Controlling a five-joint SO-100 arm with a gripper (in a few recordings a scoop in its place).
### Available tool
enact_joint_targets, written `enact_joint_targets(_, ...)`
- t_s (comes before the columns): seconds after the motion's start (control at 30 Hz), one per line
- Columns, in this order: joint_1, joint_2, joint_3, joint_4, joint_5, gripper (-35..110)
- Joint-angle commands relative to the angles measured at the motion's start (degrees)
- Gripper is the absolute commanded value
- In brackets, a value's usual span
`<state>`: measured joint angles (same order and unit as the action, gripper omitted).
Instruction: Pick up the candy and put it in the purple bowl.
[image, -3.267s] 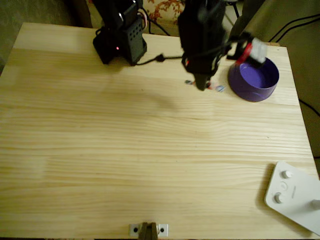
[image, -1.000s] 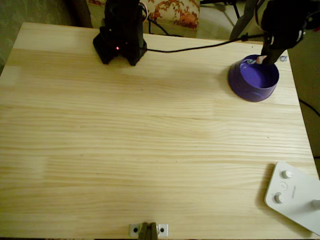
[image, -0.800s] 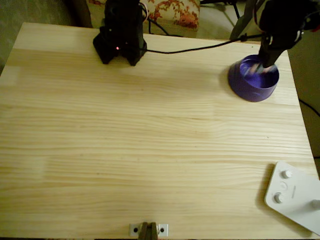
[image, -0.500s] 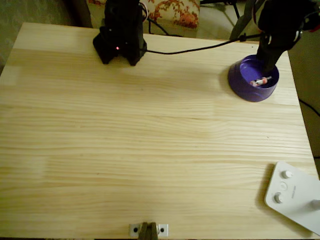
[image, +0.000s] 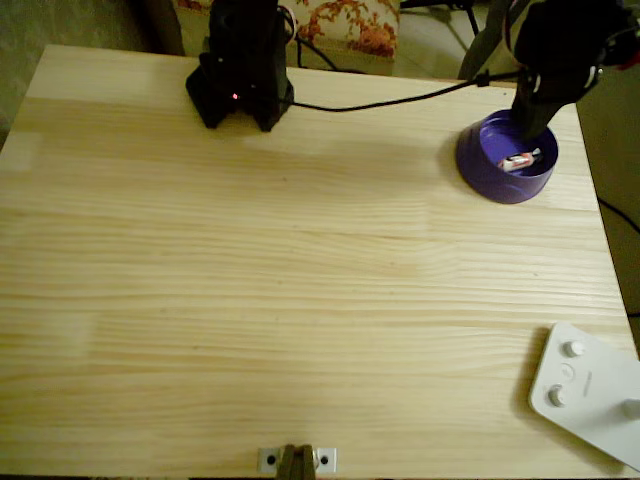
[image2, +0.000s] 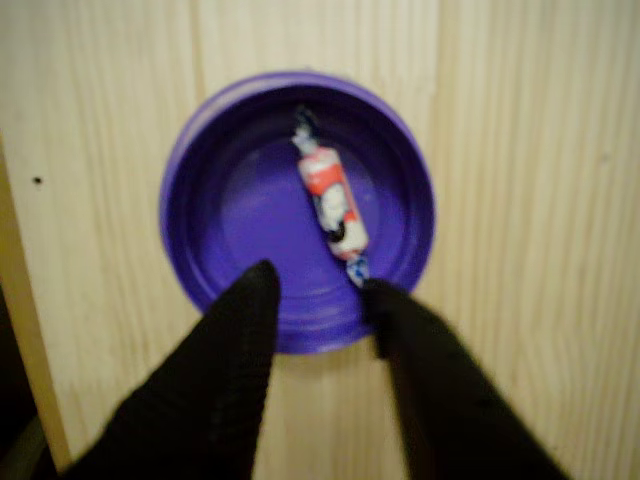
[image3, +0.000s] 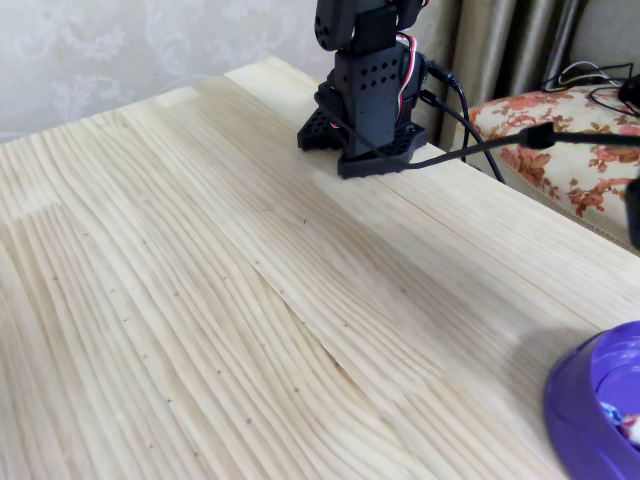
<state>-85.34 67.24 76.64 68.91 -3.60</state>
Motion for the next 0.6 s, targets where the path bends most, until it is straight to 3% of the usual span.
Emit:
enact_joint_targets(0.0, 0.88, 12.39, 0.18, 0.18, -0.35, 3)
enact_joint_targets(0.27, 5.98, 23.03, 4.22, 0.18, 0.79, 0)
enact_joint_targets(0.57, 19.86, 40.08, 17.84, 1.05, 1.67, 0)
